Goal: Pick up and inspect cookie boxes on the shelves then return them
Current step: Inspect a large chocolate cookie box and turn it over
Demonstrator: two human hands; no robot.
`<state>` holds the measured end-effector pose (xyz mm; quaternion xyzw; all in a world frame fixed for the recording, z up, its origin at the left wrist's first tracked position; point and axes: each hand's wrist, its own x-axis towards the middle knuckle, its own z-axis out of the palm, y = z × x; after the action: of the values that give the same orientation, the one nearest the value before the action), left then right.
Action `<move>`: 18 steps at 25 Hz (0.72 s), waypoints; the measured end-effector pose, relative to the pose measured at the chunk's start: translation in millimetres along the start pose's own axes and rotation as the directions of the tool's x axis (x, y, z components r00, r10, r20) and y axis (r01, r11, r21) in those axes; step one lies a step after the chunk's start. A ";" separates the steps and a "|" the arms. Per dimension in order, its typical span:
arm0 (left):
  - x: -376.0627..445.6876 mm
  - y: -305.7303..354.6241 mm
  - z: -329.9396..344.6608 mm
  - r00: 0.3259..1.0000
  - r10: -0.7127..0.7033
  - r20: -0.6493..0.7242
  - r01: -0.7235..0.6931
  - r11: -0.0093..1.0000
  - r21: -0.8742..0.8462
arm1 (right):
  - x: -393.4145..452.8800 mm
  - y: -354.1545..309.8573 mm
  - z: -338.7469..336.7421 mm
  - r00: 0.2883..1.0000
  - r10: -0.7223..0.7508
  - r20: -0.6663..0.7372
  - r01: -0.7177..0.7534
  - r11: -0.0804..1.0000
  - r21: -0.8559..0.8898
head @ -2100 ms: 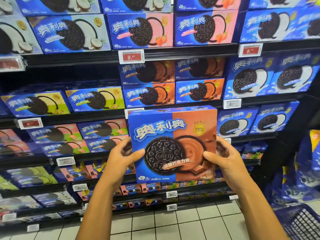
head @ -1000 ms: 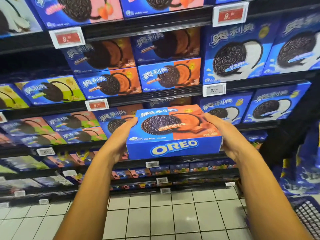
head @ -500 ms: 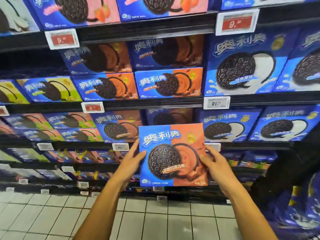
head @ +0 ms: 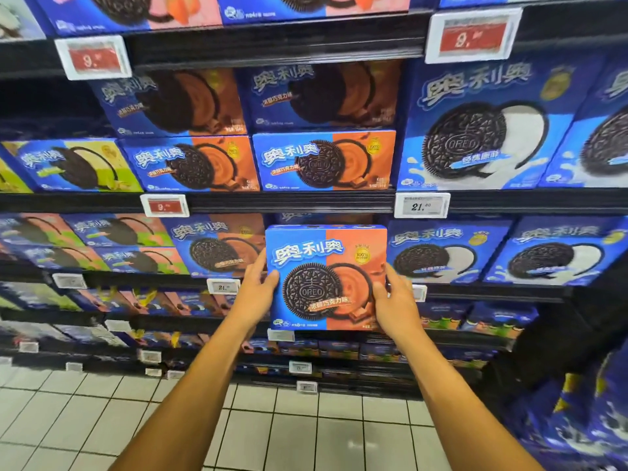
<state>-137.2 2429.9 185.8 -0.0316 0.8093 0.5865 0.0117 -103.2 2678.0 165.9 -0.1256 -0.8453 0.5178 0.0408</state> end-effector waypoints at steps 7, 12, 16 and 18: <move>15.2 17.6 2.3 1.000 -0.020 0.020 0.022 0.997 -0.078 | 17.5 -6.4 5.8 0.999 0.019 -0.045 -0.021 0.998 -0.057; 28.5 27.2 3.3 0.999 -0.035 0.005 0.035 0.991 -0.129 | 27.4 -21.7 2.3 0.996 -0.031 -0.086 0.029 0.999 -0.021; 30.4 26.8 5.8 0.997 -0.070 -0.011 0.067 0.984 -0.163 | 32.1 -25.9 5.2 0.996 -0.010 -0.091 0.008 1.000 -0.020; 32.8 28.0 9.0 0.997 -0.075 -0.034 0.067 0.977 -0.203 | 34.6 -29.4 9.0 0.997 0.023 -0.074 -0.023 1.000 -0.002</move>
<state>-171.9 2445.9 207.8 -0.0738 0.7440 0.6640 0.0126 -143.4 2666.3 185.6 -0.1544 -0.8426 0.5118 0.0658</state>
